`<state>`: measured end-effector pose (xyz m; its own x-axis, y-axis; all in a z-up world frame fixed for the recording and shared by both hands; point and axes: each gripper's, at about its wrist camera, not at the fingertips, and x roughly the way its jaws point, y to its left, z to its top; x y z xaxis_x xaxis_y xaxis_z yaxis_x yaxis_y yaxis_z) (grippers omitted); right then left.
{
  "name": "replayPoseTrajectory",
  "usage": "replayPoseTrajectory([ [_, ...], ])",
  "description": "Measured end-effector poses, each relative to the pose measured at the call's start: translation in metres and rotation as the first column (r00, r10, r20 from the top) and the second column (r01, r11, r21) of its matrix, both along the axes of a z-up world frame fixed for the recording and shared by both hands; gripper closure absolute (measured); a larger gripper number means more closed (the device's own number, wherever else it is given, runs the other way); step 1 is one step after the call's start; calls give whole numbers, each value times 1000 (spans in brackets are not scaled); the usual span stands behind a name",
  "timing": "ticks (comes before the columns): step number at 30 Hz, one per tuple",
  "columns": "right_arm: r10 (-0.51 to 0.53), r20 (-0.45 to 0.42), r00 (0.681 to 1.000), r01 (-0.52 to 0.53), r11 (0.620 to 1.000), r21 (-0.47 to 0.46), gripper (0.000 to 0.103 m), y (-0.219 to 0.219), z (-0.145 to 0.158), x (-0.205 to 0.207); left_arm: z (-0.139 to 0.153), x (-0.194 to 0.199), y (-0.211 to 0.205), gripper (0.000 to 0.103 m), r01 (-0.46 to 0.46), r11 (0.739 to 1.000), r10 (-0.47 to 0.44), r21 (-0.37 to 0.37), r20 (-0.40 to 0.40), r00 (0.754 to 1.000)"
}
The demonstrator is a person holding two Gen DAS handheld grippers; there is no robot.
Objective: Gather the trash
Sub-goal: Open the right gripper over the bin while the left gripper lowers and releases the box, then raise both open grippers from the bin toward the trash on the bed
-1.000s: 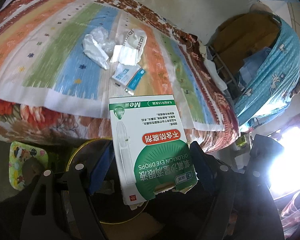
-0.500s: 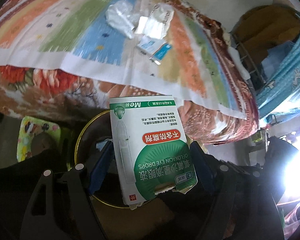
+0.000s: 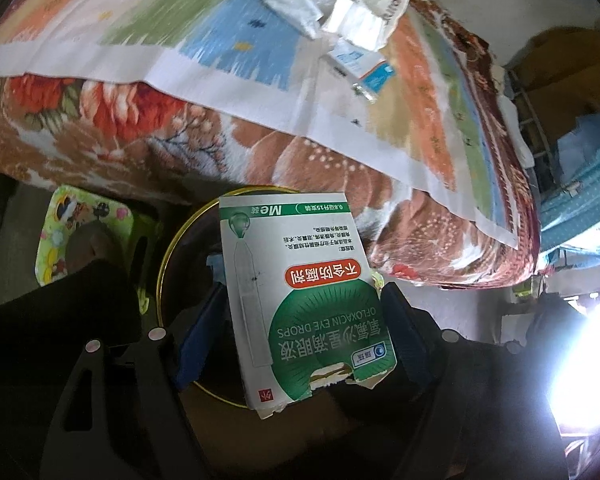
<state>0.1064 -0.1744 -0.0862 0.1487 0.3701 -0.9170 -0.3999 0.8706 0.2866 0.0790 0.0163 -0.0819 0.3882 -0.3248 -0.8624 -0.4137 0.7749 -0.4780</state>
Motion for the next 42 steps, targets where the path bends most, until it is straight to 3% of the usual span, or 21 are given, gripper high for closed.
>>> replayPoseTrajectory([
  [4, -23, -16, 1000, 23, 1000, 0, 52, -1, -5, 4, 1, 0, 3, 14, -14, 1000, 14, -15, 9, 1000],
  [6, -9, -31, 999, 9, 1000, 11, 43, 1, -7, 4, 3, -1, 5, 14, -26, 1000, 26, -11, 19, 999],
  [15, -4, -26, 1000, 6, 998, 61, 34, -1, 5, 6, 20, -3, 17, 14, -56, 998, 54, 37, 62, 997],
  [20, 11, 39, 999, -13, 998, 55, 32, 1, 23, 18, 33, 1, 23, 12, -65, 996, 58, 69, 99, 993],
  [25, 20, 107, 994, -28, 997, 79, 21, 1, 47, 34, 44, 8, 33, 6, -99, 988, 83, 117, 130, 988],
  [32, 9, 110, 994, -21, 994, 107, 12, 7, 60, 60, 52, 26, 47, 6, -114, 973, 92, 201, 115, 989],
  [42, 44, 259, 965, -62, 996, 62, 9, 23, 94, 103, 69, 65, 78, 6, -122, 951, 90, 285, 124, 988],
])
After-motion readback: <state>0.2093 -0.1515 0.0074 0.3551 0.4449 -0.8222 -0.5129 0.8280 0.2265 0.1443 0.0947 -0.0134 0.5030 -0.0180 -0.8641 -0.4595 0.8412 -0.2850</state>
